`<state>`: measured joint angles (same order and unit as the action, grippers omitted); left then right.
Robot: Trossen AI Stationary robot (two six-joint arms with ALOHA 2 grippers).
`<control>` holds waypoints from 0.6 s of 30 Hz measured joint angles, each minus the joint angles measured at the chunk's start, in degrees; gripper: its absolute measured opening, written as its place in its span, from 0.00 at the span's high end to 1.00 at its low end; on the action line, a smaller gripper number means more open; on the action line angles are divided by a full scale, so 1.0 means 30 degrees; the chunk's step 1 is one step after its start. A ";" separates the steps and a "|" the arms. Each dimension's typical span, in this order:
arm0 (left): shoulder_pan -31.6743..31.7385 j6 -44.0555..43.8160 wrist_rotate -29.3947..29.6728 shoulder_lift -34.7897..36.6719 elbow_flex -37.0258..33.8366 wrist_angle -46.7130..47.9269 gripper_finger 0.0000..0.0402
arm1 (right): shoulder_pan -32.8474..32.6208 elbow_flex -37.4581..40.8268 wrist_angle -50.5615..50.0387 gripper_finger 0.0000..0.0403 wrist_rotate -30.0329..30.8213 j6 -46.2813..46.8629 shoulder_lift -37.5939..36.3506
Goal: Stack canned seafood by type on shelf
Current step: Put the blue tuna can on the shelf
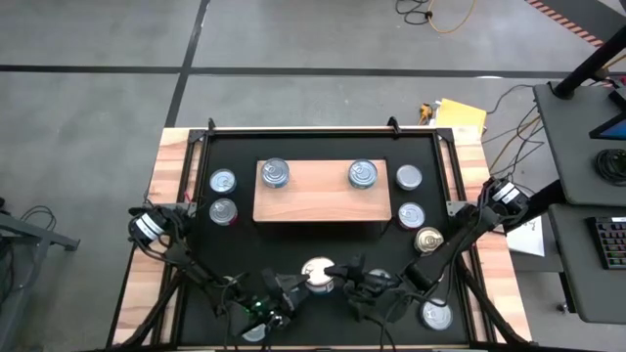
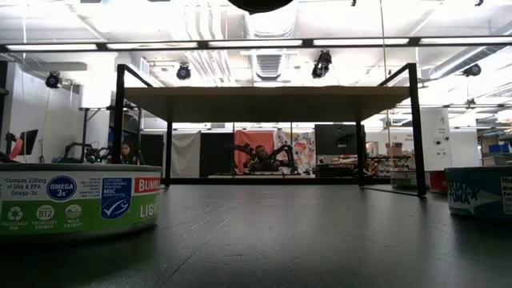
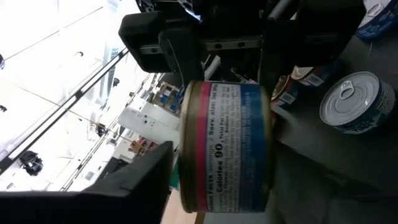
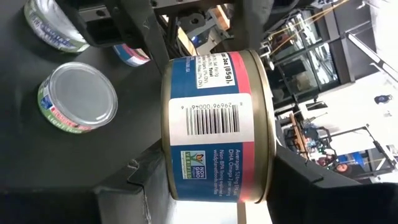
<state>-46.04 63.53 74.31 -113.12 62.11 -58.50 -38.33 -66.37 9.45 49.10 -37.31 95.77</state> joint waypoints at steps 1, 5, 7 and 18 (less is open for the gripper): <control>-0.0007 0.0000 0.0035 0.0000 0.0000 -0.0007 0.52 | 0.0009 0.0000 0.0002 0.52 -0.0001 0.0122 0.0000; -0.0036 0.0112 0.0852 0.0000 0.0000 0.0004 0.55 | 0.0009 0.0000 -0.0040 0.41 0.0105 0.1351 0.0000; -0.0051 0.0148 0.1392 0.0000 0.0000 0.0061 0.55 | 0.0009 0.0000 -0.0049 0.34 0.0208 0.1852 0.0000; 0.0157 0.0026 0.2612 0.0361 -0.0430 0.0670 0.55 | -0.0013 0.0000 -0.0795 0.15 0.1522 0.3400 -0.0399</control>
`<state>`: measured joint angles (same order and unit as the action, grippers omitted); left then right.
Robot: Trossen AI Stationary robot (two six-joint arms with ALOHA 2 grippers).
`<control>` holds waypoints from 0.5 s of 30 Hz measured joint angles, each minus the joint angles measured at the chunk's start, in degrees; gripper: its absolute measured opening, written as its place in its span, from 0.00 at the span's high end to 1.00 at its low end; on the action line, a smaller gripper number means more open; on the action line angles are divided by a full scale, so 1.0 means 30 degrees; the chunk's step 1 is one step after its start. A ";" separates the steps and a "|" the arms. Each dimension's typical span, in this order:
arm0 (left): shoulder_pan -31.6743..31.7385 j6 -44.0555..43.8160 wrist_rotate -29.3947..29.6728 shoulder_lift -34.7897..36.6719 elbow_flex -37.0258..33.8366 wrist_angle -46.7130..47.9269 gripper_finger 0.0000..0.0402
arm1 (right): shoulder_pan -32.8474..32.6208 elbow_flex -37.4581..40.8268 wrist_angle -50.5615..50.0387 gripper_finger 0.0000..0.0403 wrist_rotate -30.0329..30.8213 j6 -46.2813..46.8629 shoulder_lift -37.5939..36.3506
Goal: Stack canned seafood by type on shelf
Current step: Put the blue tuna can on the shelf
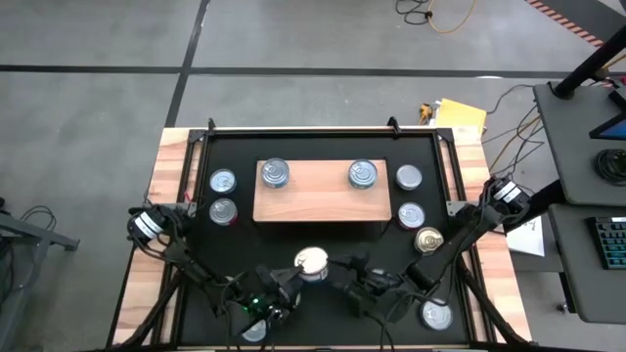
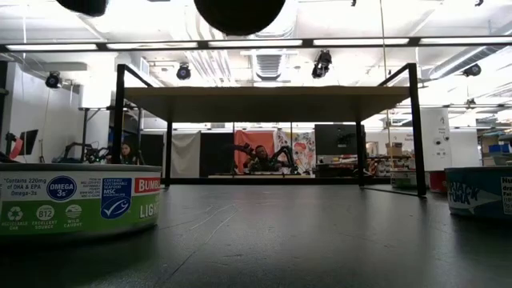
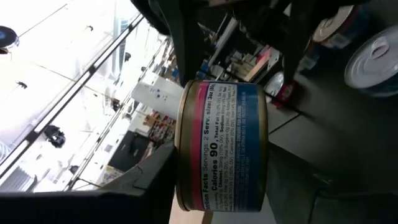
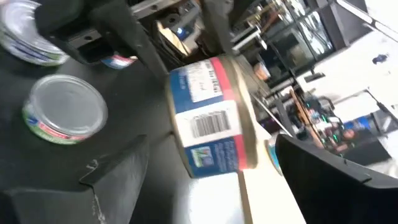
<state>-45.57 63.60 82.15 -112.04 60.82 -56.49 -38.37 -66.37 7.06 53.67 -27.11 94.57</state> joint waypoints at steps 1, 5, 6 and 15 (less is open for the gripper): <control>0.0097 0.0054 0.0000 0.0082 -0.0127 0.0024 0.55 | 0.0000 0.0000 -0.0304 0.14 0.0172 0.0379 -0.0152; 0.0485 0.0597 -0.0236 0.0993 -0.0756 0.0273 0.55 | 0.0007 0.0000 -0.1887 0.14 0.0139 0.2298 -0.0974; 0.0589 0.0822 -0.0418 0.1473 -0.1003 0.0223 0.55 | 0.0007 0.0000 -0.2362 0.14 0.0151 0.2863 -0.1274; 0.2353 0.0432 -0.6042 0.8949 -0.5266 0.0298 0.55 | 0.0095 0.0000 -0.5463 0.18 0.0102 0.6882 -0.3818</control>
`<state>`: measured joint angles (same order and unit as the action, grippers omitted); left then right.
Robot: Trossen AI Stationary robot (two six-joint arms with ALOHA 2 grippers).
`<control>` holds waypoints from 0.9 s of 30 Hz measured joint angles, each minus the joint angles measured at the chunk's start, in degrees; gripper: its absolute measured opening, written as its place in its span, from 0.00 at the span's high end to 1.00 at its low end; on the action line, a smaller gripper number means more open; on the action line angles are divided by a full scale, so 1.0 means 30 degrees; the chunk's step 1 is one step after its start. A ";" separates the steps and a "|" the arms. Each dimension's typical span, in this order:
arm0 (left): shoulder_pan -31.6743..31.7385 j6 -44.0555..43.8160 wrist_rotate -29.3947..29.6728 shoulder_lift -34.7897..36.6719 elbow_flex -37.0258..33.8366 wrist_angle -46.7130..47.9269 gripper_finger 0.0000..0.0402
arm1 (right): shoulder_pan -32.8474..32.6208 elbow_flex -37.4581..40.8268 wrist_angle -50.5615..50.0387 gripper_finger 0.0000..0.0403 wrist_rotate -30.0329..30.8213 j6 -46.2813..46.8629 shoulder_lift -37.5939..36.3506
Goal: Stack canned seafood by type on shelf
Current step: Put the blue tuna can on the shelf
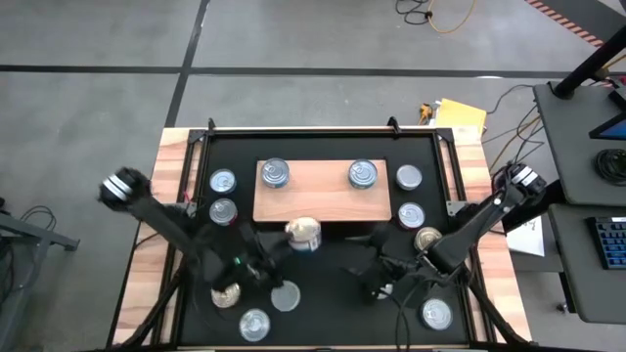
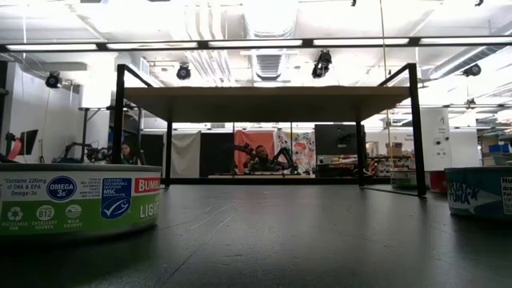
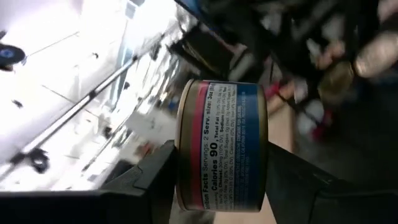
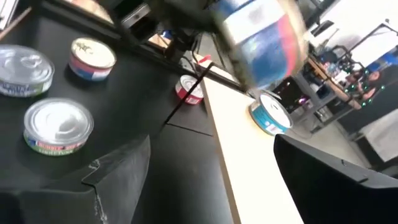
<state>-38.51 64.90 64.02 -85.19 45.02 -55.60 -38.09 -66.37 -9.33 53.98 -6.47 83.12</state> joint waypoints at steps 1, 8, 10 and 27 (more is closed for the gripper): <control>0.0272 -0.1191 -0.0727 0.0859 -0.0388 0.0484 0.55 | 0.0007 0.0000 -0.0103 0.18 0.0004 0.0191 -0.0132; 0.0233 -1.1633 -0.0813 0.2914 -0.0346 1.3287 0.55 | 0.0093 0.0015 -0.0486 0.21 -0.0125 0.0354 -0.0037; -0.0134 -1.3251 0.1327 0.2624 0.0692 1.6915 0.55 | 0.0189 0.0015 -0.0705 0.22 -0.0155 0.0342 0.0117; 0.0004 -2.2155 0.3150 0.1146 0.3860 3.3015 0.55 | 0.1205 0.0036 -0.1262 0.22 -0.0131 0.0709 0.0850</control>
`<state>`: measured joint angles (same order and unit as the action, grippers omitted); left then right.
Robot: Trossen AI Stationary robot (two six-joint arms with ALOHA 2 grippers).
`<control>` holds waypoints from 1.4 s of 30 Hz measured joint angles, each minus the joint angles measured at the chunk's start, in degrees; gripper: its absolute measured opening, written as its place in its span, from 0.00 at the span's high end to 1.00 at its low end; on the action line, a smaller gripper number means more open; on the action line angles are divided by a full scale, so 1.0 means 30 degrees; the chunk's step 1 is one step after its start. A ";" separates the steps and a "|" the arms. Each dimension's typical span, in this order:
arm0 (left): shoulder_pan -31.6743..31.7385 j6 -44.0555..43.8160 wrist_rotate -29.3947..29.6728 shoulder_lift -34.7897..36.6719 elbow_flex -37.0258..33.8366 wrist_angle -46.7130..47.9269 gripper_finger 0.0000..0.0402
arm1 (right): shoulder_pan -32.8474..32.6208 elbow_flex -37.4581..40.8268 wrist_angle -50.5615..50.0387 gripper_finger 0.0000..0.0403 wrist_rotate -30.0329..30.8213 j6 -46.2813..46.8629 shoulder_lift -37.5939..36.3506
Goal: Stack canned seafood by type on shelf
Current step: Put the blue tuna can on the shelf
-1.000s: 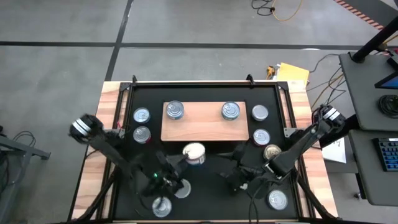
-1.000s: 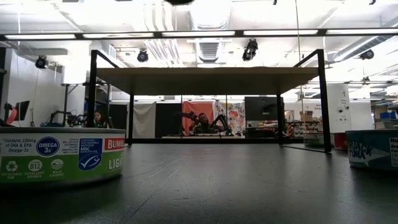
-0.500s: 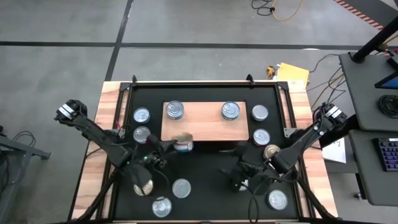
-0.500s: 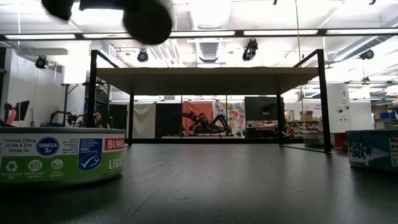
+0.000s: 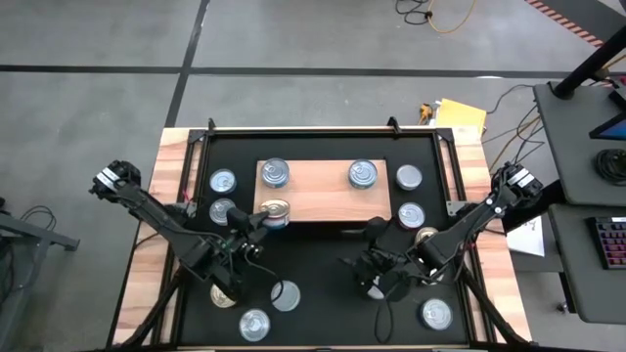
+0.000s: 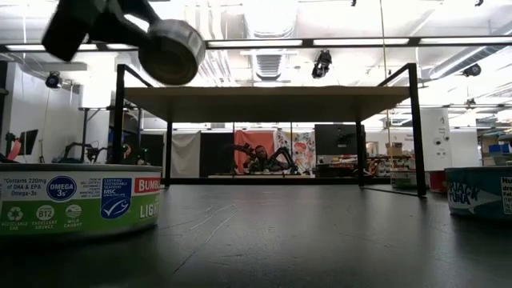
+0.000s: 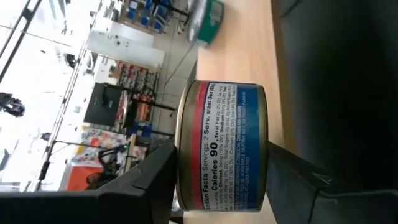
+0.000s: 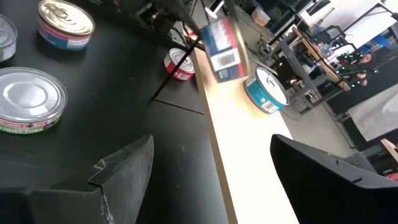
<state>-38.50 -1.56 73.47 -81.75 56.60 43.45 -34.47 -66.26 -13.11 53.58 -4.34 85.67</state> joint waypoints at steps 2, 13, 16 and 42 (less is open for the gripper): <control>0.0050 -0.0146 0.0504 0.0019 -0.0149 -0.0006 0.55 | 0.0012 0.0000 0.0008 0.22 -0.0002 -0.0015 0.0000; 0.1025 -0.0361 0.0609 0.0028 -0.0684 -0.0122 0.55 | 0.0011 0.0000 0.0003 0.26 -0.0007 -0.0073 0.0000; 0.1235 -0.0495 0.0211 0.0028 -0.0849 -0.0138 0.55 | 0.0005 0.0000 0.0003 0.26 0.0000 -0.0060 0.0000; 0.1475 -0.3053 -0.1846 0.0028 -0.1028 -0.0608 0.42 | 0.0005 0.0007 0.0010 0.23 -0.0007 -0.0055 0.0000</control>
<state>-34.08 -10.72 67.94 -81.67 53.52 41.63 -34.46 -66.24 -13.08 53.56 -4.50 85.67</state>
